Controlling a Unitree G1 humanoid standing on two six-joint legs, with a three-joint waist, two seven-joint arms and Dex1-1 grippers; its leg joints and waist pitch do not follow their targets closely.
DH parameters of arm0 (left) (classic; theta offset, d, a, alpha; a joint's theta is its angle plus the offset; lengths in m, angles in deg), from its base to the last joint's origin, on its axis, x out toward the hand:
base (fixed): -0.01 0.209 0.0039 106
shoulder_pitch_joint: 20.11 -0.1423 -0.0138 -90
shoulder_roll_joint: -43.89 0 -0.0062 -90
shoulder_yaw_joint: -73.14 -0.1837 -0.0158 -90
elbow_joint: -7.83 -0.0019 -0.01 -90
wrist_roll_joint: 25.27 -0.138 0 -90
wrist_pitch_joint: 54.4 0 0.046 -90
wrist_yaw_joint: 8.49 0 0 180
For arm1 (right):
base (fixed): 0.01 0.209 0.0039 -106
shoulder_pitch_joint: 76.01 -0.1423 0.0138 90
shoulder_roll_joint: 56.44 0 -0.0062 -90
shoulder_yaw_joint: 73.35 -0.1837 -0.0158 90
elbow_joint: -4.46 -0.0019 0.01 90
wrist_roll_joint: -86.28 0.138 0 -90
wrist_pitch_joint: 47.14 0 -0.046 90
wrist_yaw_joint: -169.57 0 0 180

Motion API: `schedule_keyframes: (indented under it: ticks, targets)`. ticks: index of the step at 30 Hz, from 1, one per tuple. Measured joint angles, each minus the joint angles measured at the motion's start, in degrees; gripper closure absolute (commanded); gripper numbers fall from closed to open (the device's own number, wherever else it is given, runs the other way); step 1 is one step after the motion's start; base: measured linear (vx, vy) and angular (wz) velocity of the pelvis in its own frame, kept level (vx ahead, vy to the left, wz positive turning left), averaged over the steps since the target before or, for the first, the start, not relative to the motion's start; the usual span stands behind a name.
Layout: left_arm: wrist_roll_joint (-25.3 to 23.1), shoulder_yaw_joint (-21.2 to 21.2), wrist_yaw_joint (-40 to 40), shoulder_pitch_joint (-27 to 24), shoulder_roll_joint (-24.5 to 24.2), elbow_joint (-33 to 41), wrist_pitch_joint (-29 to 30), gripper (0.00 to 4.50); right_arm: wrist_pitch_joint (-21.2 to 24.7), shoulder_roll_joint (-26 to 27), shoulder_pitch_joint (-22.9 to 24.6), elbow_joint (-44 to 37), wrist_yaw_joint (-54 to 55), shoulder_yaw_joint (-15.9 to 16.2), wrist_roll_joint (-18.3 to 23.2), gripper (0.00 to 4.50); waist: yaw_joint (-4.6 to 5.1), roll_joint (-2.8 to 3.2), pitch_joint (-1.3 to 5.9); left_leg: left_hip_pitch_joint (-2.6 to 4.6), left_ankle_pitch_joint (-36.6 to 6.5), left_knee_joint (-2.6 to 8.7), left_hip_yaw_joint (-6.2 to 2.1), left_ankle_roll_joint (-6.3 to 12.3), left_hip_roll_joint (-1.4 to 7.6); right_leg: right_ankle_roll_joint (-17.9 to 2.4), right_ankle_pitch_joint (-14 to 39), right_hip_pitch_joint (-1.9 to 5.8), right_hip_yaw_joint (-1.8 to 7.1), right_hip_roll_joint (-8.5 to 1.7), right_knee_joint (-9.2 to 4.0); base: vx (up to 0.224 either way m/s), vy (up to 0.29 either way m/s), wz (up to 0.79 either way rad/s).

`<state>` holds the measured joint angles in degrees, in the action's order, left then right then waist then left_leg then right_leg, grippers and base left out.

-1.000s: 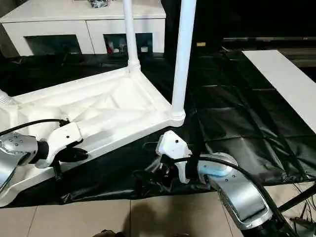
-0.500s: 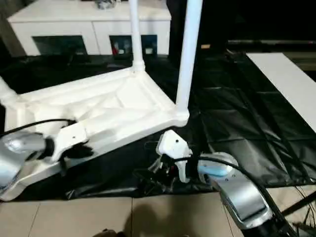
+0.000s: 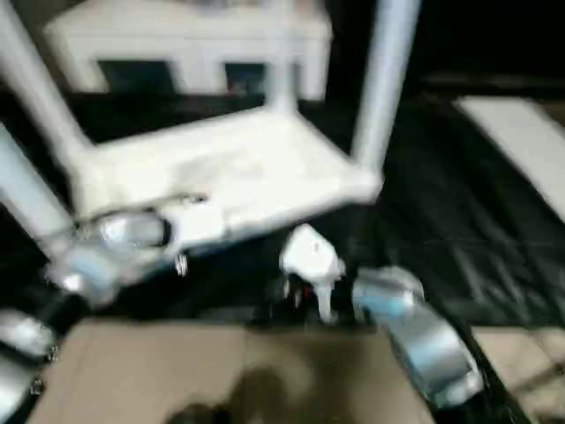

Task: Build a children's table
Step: Rotate table base

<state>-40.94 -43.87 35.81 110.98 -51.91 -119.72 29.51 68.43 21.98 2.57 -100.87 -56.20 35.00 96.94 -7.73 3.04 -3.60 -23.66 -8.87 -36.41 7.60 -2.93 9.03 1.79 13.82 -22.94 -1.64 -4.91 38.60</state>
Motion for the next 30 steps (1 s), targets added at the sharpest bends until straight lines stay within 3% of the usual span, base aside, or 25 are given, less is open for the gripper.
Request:
schedule_keyframes:
  ticks: [2,6,11,18,20,22,25,30]
  targets:
    - [-1.0,-0.1,-2.8,2.3,2.1,-5.8,-4.1,4.40,0.0,0.6,-0.1,0.1,0.9,0.0,-0.3,0.71,0.30,0.03,-0.01,-0.46,0.0,0.53,0.46,0.01,0.31,-1.4,-2.0,0.06,0.09,0.28,-1.61,0.000,0.000,0.00]
    - [-2.0,0.0,-6.9,5.0,4.0,-12.3,-8.3,4.40,-0.1,0.9,-0.3,0.5,2.1,0.0,-0.7,0.71,1.59,0.02,-0.03,-0.45,-0.1,0.91,1.14,0.08,0.21,-1.0,-2.9,0.06,-0.19,-0.38,-2.44,0.000,0.000,0.00]
    - [-4.0,0.0,-13.2,7.4,4.9,-18.3,-12.8,4.40,-0.1,1.7,-0.5,1.3,3.1,0.0,-1.7,0.71,2.74,-0.03,-0.01,-0.52,0.0,1.57,1.14,0.09,0.31,-0.8,-3.1,-0.02,-0.66,-0.47,-3.36,0.000,0.000,0.00]
    - [-4.8,0.1,-15.7,7.5,5.1,-22.7,-16.1,4.40,-0.3,2.5,-1.1,3.1,3.9,0.1,-2.3,0.71,2.75,-0.17,0.03,-0.48,0.1,1.77,1.45,0.24,0.69,-0.7,-4.0,-0.22,-0.86,-0.40,-3.54,0.000,0.000,0.00]
    - [-4.8,0.1,-16.0,7.6,5.2,-23.3,-16.8,4.03,-0.8,2.8,-1.9,3.8,4.1,0.2,-2.5,0.71,2.71,-0.24,0.08,-0.43,0.1,1.78,1.56,0.27,0.84,-0.8,-4.0,-0.22,-0.96,-0.38,-3.50,0.000,0.000,0.00]
    - [-4.7,0.3,-16.1,8.1,5.6,-23.8,-16.9,4.03,-1.0,3.0,-2.0,4.4,4.1,0.2,-2.8,0.71,2.56,-0.33,0.13,-0.42,0.1,1.80,1.65,0.27,0.89,-0.8,-4.0,-0.21,-0.96,-0.38,-3.49,0.000,0.000,0.00]
    - [-2.9,2.7,-15.7,8.3,6.6,-24.8,-16.0,3.62,-1.1,3.5,-2.0,4.9,4.4,0.4,-3.6,0.71,2.66,-0.33,0.14,-0.40,0.1,1.82,1.96,0.29,0.95,-0.7,-4.0,-0.23,-0.81,-0.39,-3.57,0.000,0.000,0.00]
    - [6.0,9.5,-9.9,7.1,8.1,-22.5,-13.6,3.29,-1.4,5.2,-2.1,5.4,6.1,0.3,-3.9,0.71,2.77,-0.30,0.16,-0.30,0.1,1.81,2.19,0.31,0.96,-0.7,-4.0,-0.25,-0.63,-0.41,-3.64,0.000,0.000,0.00]
